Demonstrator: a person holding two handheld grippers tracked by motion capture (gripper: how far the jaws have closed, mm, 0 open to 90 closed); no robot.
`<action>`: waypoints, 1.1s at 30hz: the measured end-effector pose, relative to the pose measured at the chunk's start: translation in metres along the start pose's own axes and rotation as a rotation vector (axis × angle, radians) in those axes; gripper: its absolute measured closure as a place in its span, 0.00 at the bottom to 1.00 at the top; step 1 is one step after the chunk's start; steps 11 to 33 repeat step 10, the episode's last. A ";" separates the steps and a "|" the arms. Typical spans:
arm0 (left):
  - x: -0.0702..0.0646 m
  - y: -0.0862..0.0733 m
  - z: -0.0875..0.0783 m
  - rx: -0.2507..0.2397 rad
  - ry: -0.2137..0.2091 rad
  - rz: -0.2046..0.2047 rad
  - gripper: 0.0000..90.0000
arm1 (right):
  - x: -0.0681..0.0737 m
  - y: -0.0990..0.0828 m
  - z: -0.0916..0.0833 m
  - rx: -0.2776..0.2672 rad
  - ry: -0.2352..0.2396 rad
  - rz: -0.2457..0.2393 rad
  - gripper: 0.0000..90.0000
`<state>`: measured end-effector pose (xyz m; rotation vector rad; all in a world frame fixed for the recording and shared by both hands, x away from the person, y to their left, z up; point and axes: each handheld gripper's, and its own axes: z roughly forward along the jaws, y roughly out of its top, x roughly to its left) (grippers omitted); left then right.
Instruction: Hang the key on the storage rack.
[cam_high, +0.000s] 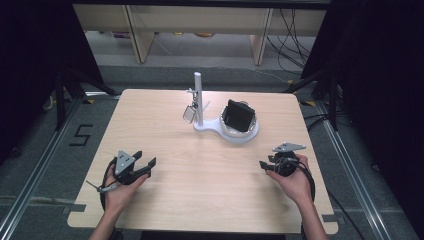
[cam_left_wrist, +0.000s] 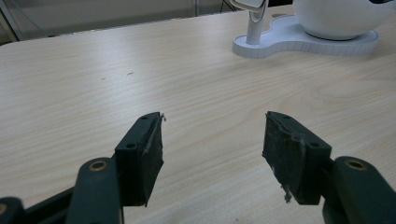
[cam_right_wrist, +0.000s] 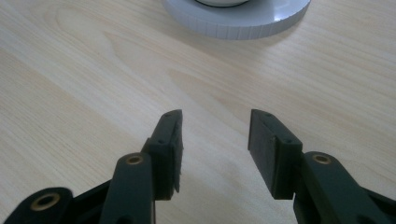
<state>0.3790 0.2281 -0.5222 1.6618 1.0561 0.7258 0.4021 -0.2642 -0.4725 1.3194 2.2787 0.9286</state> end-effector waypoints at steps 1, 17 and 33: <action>0.000 -0.001 -0.001 -0.006 0.003 -0.001 0.41 | -0.001 -0.001 0.001 -0.007 -0.003 -0.015 0.62; -0.001 -0.001 -0.003 -0.017 0.021 0.011 0.42 | -0.002 -0.001 -0.001 -0.001 0.002 0.004 0.61; -0.001 -0.001 -0.003 -0.017 0.021 0.011 0.42 | -0.002 -0.001 -0.001 -0.001 0.002 0.004 0.61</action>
